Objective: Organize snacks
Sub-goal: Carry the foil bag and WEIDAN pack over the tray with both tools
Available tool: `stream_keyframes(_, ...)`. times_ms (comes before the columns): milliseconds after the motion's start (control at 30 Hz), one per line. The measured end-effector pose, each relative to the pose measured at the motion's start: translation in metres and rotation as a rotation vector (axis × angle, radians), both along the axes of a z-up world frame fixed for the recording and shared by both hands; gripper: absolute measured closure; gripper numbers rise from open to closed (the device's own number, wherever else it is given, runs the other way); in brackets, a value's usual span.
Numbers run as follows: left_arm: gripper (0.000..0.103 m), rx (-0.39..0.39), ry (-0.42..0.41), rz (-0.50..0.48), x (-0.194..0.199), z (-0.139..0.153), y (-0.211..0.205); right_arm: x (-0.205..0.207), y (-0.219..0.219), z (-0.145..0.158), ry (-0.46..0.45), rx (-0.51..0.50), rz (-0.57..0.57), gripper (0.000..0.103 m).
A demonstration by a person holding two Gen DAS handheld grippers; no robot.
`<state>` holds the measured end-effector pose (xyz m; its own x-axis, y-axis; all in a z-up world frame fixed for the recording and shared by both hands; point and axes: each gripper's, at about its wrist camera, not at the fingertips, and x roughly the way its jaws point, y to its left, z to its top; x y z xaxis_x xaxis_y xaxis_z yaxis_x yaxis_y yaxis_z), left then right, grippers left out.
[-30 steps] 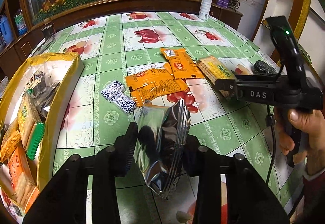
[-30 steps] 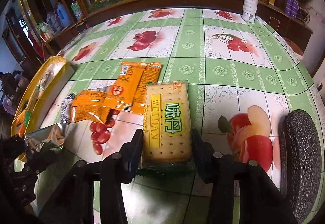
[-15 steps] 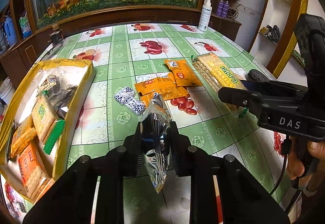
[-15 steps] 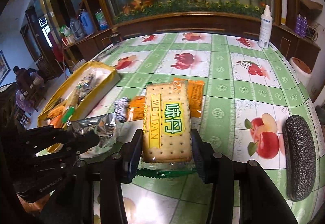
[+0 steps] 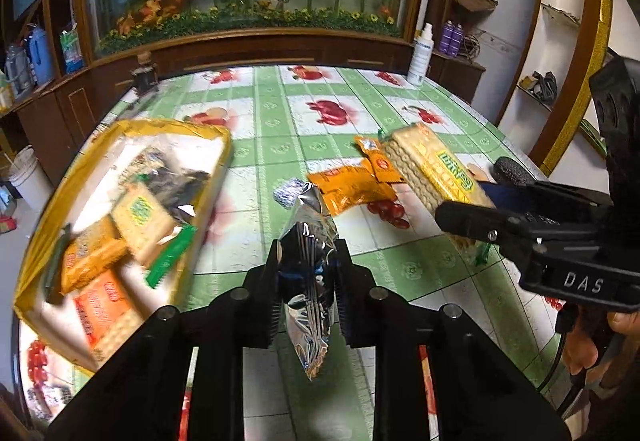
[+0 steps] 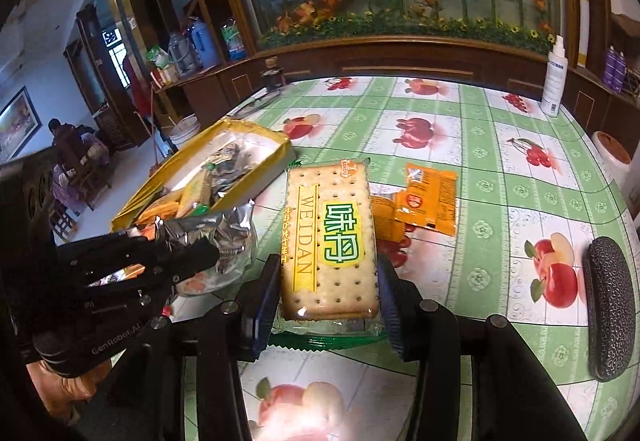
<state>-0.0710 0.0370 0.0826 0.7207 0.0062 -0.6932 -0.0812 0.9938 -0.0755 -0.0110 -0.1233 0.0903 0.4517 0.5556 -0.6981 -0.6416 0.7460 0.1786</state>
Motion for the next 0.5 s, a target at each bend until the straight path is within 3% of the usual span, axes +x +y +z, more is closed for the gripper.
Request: stream_keyframes(500,0.083,0.054,-0.062,0.212,-0.045,0.023,0.08,-0.039,0.073,0.021,-0.055,0.029,0.127,0.056)
